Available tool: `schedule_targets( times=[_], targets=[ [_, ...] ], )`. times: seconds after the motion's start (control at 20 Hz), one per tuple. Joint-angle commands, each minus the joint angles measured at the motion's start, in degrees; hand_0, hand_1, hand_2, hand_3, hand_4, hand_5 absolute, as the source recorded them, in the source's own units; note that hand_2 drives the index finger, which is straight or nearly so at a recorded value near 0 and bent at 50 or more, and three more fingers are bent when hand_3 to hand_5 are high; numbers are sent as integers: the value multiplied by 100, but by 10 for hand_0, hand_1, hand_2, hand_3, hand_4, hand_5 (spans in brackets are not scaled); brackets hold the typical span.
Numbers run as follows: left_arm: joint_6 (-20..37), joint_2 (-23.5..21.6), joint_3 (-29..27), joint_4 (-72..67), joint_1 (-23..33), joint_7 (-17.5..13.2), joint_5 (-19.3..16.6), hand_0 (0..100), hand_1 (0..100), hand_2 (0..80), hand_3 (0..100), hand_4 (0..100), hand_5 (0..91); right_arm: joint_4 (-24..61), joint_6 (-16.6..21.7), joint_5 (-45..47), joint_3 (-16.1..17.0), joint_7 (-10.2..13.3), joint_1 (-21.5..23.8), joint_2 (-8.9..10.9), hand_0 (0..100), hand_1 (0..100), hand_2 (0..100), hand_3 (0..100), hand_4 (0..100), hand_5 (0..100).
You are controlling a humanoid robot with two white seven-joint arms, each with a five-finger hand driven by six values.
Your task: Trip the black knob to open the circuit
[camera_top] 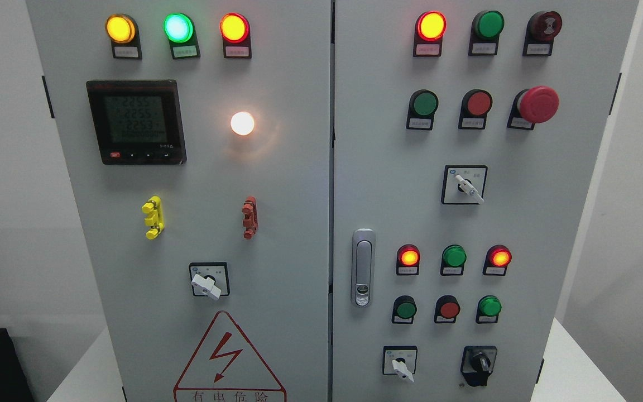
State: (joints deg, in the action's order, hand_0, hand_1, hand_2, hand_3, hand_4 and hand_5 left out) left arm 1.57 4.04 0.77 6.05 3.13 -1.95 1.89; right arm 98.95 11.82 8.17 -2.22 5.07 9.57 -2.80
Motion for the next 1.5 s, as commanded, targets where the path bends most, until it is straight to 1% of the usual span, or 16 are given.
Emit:
schedule_targets(
  times=[0.0, 0.15, 0.4, 0.5, 0.8, 1.1, 1.45],
  targets=[
    [10, 9, -7, 1, -14, 1, 14, 120, 389, 0, 0, 0, 0, 247, -13, 9, 37, -32, -139, 8, 543, 808, 0, 1000, 965, 871],
    [10, 9, -7, 1, -14, 1, 14, 120, 389, 0, 0, 0, 0, 352, -119, 9, 63, -41, -201, 16, 545, 807, 0, 1000, 964, 871],
    [10, 9, -7, 1, -14, 1, 14, 120, 389, 0, 0, 0, 0, 432, -171, 9, 63, -32, -271, 16, 549, 808, 0, 1000, 965, 870],
    [10, 9, -7, 1, -23, 1, 14, 120, 389, 0, 0, 0, 0, 432, -242, 18, 63, -32, -324, 86, 551, 809, 0, 1000, 965, 870],
    [1, 9, -7, 1, -14, 1, 14, 120, 389, 0, 0, 0, 0, 405, -339, 18, 63, -41, -474, 104, 555, 809, 0, 1000, 966, 869],
    [10, 9, -7, 1, -14, 1, 14, 120, 389, 0, 0, 0, 0, 388, -400, 18, 55, -41, -588, 95, 559, 810, 0, 1000, 965, 868],
    [10, 9, -7, 1, -14, 1, 14, 120, 389, 0, 0, 0, 0, 388, -418, 18, 28, -32, -606, 95, 561, 809, 0, 1000, 964, 868]
  ],
)
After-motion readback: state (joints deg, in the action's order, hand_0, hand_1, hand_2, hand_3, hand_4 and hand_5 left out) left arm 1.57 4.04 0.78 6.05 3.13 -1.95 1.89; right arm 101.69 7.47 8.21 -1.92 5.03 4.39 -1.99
